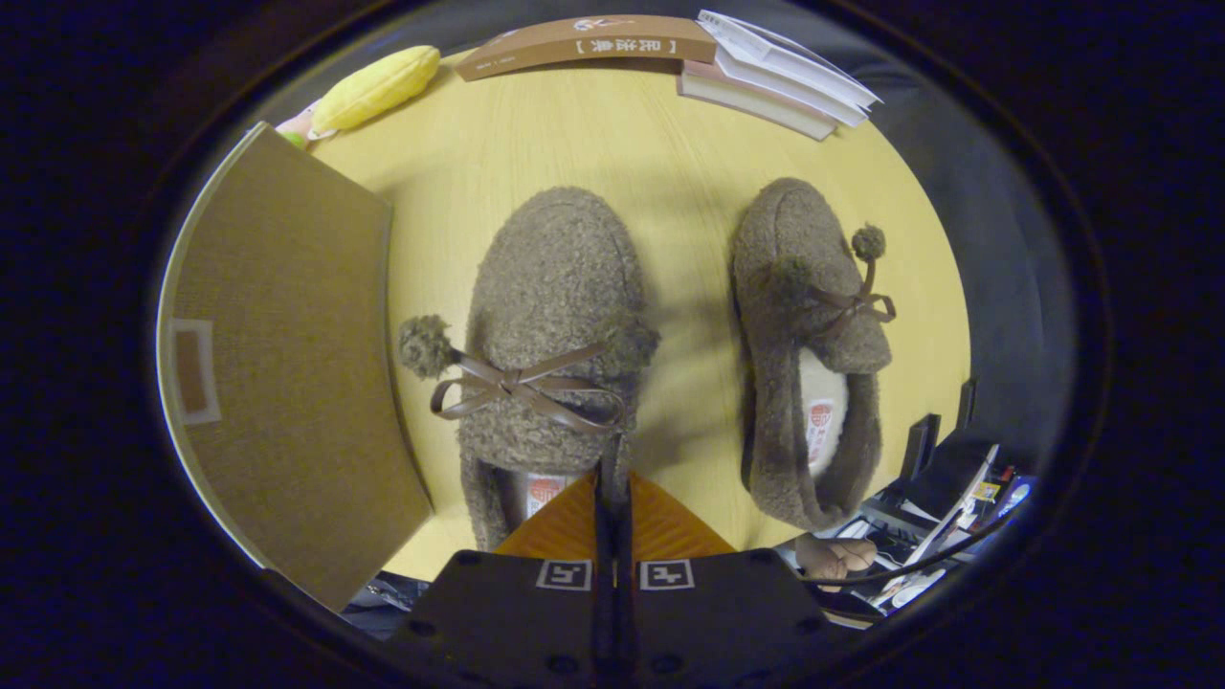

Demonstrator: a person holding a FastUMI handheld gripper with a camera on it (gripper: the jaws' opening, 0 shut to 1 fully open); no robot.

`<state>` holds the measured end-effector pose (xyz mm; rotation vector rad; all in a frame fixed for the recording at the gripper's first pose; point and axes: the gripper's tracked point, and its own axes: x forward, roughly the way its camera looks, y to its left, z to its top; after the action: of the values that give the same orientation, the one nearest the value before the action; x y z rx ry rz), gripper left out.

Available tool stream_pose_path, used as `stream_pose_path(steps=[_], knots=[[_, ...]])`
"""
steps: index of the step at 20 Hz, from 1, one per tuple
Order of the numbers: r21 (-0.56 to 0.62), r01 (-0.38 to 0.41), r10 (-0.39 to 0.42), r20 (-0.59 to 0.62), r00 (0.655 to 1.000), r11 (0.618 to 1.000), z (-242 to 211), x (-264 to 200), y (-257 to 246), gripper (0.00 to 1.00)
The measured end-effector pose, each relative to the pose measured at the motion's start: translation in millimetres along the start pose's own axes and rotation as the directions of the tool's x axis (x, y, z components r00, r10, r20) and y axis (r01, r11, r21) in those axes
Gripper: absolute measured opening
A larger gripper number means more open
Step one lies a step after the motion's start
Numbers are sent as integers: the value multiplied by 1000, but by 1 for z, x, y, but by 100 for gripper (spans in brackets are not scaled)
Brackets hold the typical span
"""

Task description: Open the storage box then place both shoes into the box .Put the left shoe in first, then the right shoe, with the right side of both shoes facing outward in a uniform manner.

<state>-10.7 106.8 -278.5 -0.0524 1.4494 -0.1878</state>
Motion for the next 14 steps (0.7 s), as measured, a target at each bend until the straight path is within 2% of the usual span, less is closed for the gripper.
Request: stream_pose_path(steps=[2, 6, 8, 10, 14], knots=[[11, 4, -4, 13, 1000, 1000, -1, -10, 3, 4], [-50, 89, -89, 14, 996, 995, -5, -33, -2, 4], [-65, 96, -95, 27, 995, 993, -6, -43, 2, 4], [-53, 107, -104, 53, 993, 993, -4, -57, 5, 4], [-34, 179, -176, 89, 980, 983, -4, -104, 4, 4]])
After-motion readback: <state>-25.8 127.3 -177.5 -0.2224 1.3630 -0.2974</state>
